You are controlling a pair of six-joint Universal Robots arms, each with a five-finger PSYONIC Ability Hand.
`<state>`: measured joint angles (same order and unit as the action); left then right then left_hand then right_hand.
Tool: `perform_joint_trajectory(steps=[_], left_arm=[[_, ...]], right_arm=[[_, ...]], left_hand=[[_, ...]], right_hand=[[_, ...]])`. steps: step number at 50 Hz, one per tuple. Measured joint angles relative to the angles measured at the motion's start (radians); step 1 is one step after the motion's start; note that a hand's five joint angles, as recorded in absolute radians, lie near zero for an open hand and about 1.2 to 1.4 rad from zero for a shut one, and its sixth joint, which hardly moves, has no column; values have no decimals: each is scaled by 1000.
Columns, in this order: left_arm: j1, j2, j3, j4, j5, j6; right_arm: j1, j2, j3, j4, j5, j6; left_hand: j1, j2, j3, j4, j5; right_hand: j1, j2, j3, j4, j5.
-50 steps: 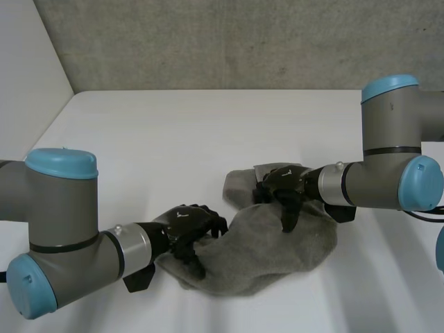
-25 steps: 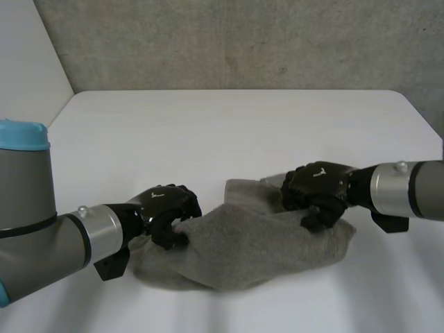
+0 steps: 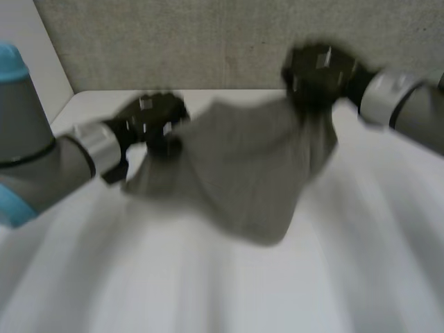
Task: Fold the towel.
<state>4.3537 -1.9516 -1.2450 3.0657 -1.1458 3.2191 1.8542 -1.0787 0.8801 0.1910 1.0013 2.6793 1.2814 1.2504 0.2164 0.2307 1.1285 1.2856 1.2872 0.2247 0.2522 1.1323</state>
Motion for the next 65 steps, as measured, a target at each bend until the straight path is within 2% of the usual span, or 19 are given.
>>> perform_joint_trajectory(steps=[2, 5, 9, 14, 20, 29, 37, 41, 45, 46, 52, 58, 65], left_arm=[[-13, 43, 35, 83, -29, -11], [-24, 119, 38, 186, -57, -30], [-29, 215, -19, 311, -74, -58], [-28, 268, -143, 425, -76, -73], [1, 222, -338, 475, -68, -49], [52, 20, -573, 467, -26, 97], [52, -73, -614, 425, -21, 165], [53, -37, -608, 383, -22, 171], [54, 26, -604, 355, -23, 169], [54, 46, -605, 349, -24, 167], [43, 144, -623, 306, -23, 159], [29, 193, -645, 212, -3, 160], [41, 202, -599, 138, 39, 160]], right_arm=[[6, -55, -13, -153, 33, 145], [6, -131, 12, -297, 49, 297], [-5, -213, 98, -406, 21, 428], [-17, -253, 239, -423, -53, 425], [-27, -246, 477, -406, -117, 263], [-33, -136, 791, -409, -149, -35], [-34, -44, 867, -393, -143, -181], [-39, -57, 863, -367, -140, -186], [-39, -95, 862, -335, -139, -167], [-38, -107, 863, -327, -138, -159], [-39, -161, 871, -274, -136, -111], [-71, -204, 837, -138, -143, -64], [-116, -219, 715, 37, -151, -53]], left_hand=[[0, 0, 0, 0, 0], [0, 0, 0, 0, 0], [20, 0, 0, 0, 5], [29, 6, 0, 0, 8], [24, 5, 0, 0, 3], [-34, 2, 0, 0, -35], [-34, 2, 0, 0, -42], [-64, 2, 0, 0, -75], [-119, -41, 0, 0, -126], [-145, -86, 0, 0, -152], [-621, -587, 0, 0, -650], [-806, -790, 0, 0, -872], [-817, -823, 0, 0, -911]], right_hand=[[5, 8, 0, 0, 0], [8, 9, 0, 0, 0], [10, 15, 0, 0, 0], [13, 18, 0, 0, 5], [13, 18, 0, 0, 5], [13, 18, 0, 0, 5], [13, 18, 0, 0, 5], [13, 18, 0, 0, 5], [-255, -256, 0, 0, -268], [-348, -357, 0, 0, -360], [-832, -835, 0, 0, -897], [-904, -910, 0, 0, -988], [-904, -910, 0, 0, -988]])
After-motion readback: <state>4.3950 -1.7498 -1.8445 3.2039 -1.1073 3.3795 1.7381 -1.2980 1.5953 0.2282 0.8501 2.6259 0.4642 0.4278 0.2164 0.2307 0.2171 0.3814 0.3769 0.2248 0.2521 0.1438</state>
